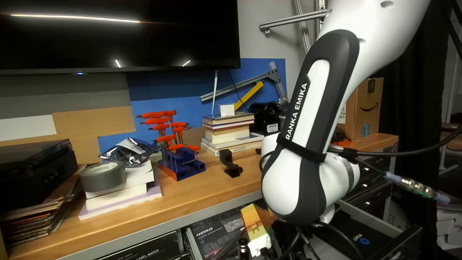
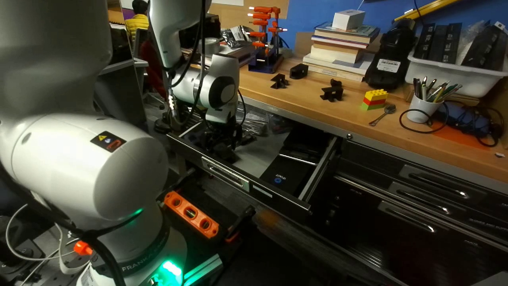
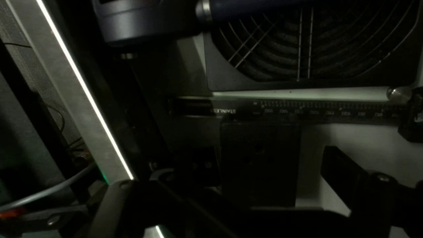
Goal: Open the top middle drawer and remove three black objects from the drawer
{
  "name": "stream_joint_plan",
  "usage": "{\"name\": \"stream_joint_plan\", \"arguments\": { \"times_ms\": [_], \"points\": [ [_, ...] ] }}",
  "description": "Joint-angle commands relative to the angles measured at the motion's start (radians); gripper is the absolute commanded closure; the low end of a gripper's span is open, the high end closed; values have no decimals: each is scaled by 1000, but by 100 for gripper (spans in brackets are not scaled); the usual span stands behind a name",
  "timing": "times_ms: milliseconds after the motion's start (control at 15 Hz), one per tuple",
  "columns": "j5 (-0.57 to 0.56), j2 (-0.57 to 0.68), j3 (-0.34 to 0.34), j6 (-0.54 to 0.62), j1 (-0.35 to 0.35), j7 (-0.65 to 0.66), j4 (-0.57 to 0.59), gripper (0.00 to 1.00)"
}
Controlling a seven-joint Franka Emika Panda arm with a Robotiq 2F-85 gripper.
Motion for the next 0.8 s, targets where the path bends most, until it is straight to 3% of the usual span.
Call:
{"name": "stream_joint_plan", "arguments": {
  "times_ms": [0,133,467,733],
  "points": [
    [-69,12,-52,35,52,-4,-13,25],
    [-143,17,-96,34,96,15,-17,32],
    [-296,18,-170,33,168,24,-11,74],
    [-411,-10,-215,-9,187,-2,1,75]
  ]
}}
